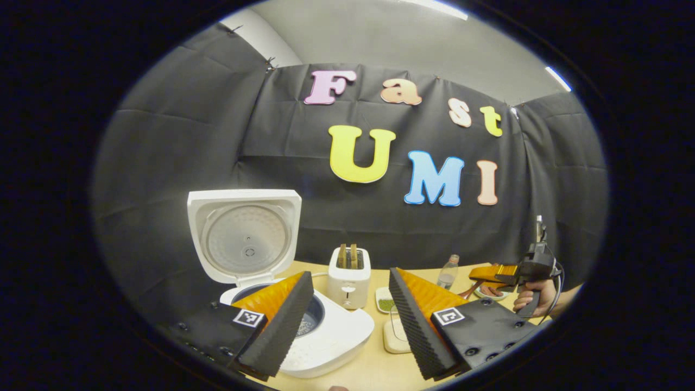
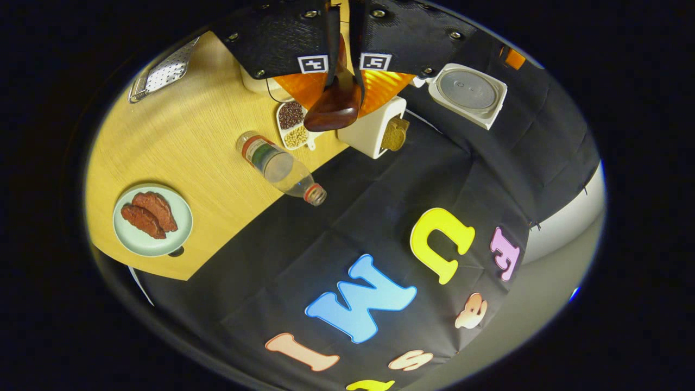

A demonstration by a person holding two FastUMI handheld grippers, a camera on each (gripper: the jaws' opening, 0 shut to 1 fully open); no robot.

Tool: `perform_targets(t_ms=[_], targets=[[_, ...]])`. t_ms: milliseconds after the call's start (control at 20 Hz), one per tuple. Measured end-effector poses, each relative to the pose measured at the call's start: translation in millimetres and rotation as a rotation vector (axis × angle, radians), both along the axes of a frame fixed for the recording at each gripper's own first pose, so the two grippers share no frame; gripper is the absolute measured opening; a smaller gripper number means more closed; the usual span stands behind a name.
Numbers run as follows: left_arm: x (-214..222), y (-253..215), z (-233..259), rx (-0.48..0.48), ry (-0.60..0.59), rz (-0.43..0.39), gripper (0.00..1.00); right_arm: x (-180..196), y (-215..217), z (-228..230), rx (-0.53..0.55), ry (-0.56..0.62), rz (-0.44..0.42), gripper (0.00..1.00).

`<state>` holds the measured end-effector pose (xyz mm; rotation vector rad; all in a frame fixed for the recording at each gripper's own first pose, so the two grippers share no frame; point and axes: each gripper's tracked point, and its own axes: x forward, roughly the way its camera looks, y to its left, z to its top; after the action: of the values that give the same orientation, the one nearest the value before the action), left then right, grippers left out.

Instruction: Close the left gripper, press the button to open the rice cooker; take a wooden spoon from the chopstick holder with the right hand, scoop a spoonful of rice and pour it into the rice cooker, then put the wooden spoon back into the chopstick holder.

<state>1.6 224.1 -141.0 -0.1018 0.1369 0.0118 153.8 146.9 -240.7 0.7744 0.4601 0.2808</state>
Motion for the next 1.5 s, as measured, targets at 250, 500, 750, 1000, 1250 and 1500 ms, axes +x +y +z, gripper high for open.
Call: perform_targets(t_ms=[250, 500, 750, 1000, 1250, 1500], targets=[[-8, 7, 5, 0.005, -0.012, 0.005, 0.98, -5, 19, 51, 0.182, -0.047, 0.015, 0.07], [-22, 22, 9, 0.024, -0.02, 0.018, 0.98, -5, 51, 81, 0.301, -0.059, 0.051, 0.07], [-34, 41, 5, 0.014, -0.022, 0.038, 0.97, 0, 99, 96, 0.302, -0.07, 0.118, 0.07], [-45, 61, -2, 0.031, -0.019, 0.059, 0.97, -2, 147, 101, 0.28, -0.067, 0.196, 0.07], [-55, 74, -6, 0.021, -0.021, 0.073, 0.97, 11, 199, 104, 0.276, -0.066, 0.26, 0.07], [-59, 85, -8, 0.003, -0.015, 0.1, 0.98, 23, 260, 93, 0.218, -0.072, 0.344, 0.07]])
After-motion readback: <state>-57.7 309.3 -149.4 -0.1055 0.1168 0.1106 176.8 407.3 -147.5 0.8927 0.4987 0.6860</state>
